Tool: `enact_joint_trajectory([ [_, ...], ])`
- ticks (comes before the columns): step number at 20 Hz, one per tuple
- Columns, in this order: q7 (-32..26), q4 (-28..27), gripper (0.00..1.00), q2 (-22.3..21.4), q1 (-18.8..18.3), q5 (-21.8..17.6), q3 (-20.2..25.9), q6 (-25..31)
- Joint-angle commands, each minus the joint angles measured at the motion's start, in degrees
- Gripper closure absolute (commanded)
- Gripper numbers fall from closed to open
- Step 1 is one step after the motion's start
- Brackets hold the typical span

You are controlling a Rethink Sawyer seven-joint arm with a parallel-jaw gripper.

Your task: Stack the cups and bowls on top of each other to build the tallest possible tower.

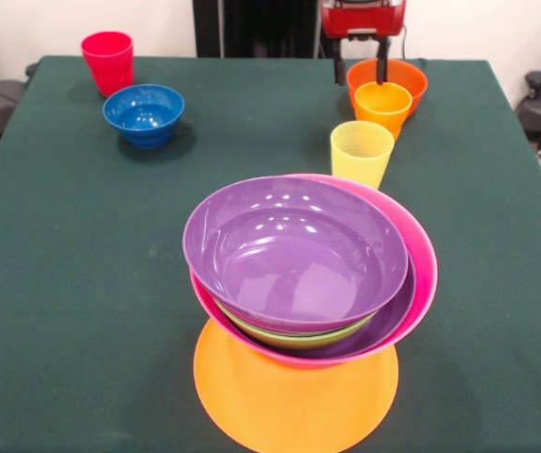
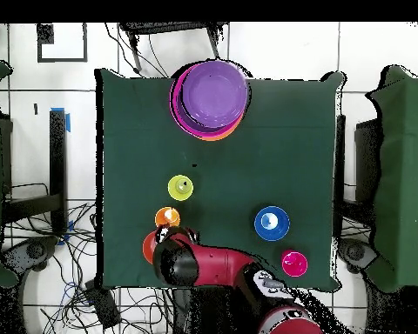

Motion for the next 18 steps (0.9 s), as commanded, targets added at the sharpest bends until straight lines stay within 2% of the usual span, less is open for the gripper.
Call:
enact_joint_trajectory([
  [1, 10.7, -3.5, 0.00, 3.8, 1.4, 1.7, 2.6, -3.2],
  [12, 12.7, -5.3, 0.00, 3.4, 2.4, 2.2, 2.1, -3.0],
  [18, 13.4, -4.8, 0.00, 0.9, 2.9, 3.2, 1.8, -1.2],
])
